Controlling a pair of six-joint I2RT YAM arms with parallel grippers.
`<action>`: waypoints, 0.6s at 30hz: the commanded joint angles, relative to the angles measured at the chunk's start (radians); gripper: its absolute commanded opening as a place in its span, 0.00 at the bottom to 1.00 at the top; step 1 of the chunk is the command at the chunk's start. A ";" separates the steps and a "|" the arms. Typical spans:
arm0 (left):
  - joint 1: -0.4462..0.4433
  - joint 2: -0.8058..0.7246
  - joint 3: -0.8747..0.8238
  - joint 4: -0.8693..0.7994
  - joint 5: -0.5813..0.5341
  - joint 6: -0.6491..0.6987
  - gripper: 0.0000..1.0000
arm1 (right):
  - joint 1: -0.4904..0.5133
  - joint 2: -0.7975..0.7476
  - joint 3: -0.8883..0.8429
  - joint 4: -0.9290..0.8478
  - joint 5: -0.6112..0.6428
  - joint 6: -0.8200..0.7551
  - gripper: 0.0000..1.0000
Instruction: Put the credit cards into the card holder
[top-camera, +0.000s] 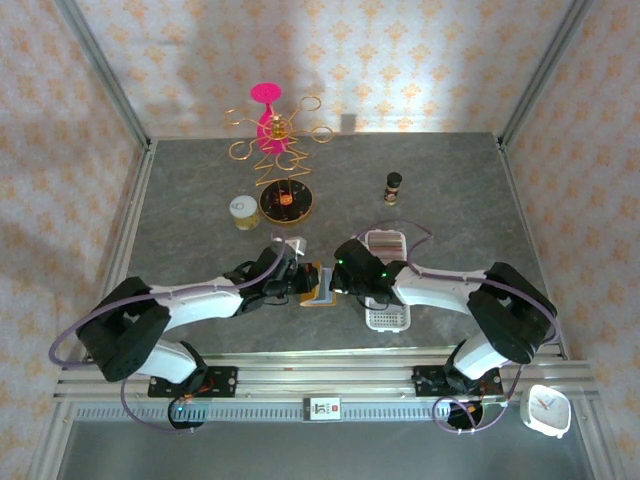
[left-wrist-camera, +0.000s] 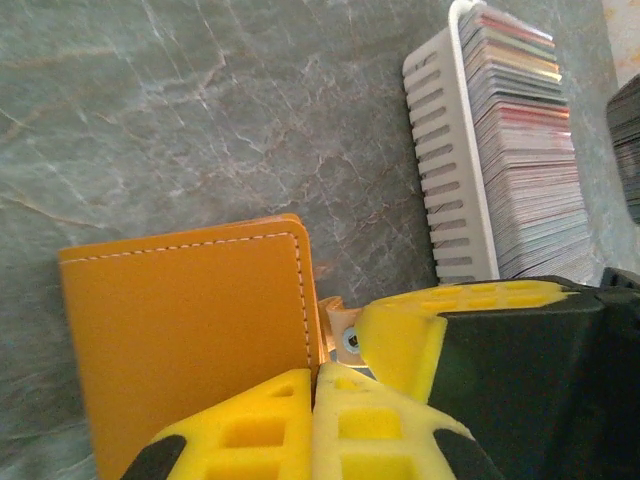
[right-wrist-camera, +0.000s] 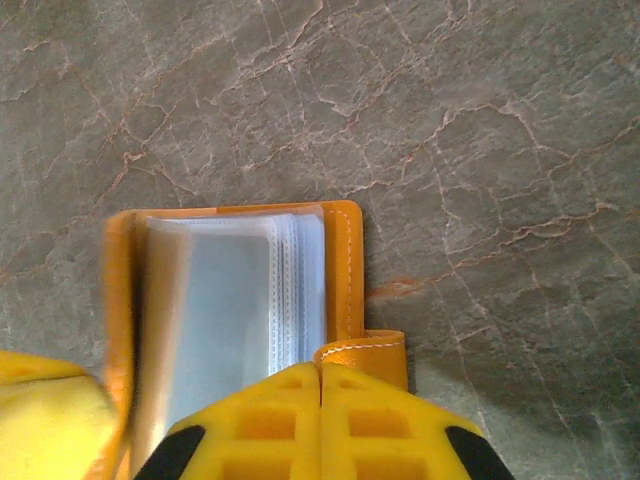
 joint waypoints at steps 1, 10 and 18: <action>-0.015 0.056 0.017 0.065 0.001 -0.048 0.00 | 0.007 -0.035 -0.029 -0.030 0.036 0.018 0.00; -0.021 0.178 0.027 0.152 0.016 -0.077 0.00 | 0.006 -0.055 -0.028 -0.055 0.060 0.019 0.18; -0.021 0.083 -0.001 0.079 -0.046 -0.039 0.16 | 0.007 -0.065 -0.023 -0.056 0.058 0.020 0.20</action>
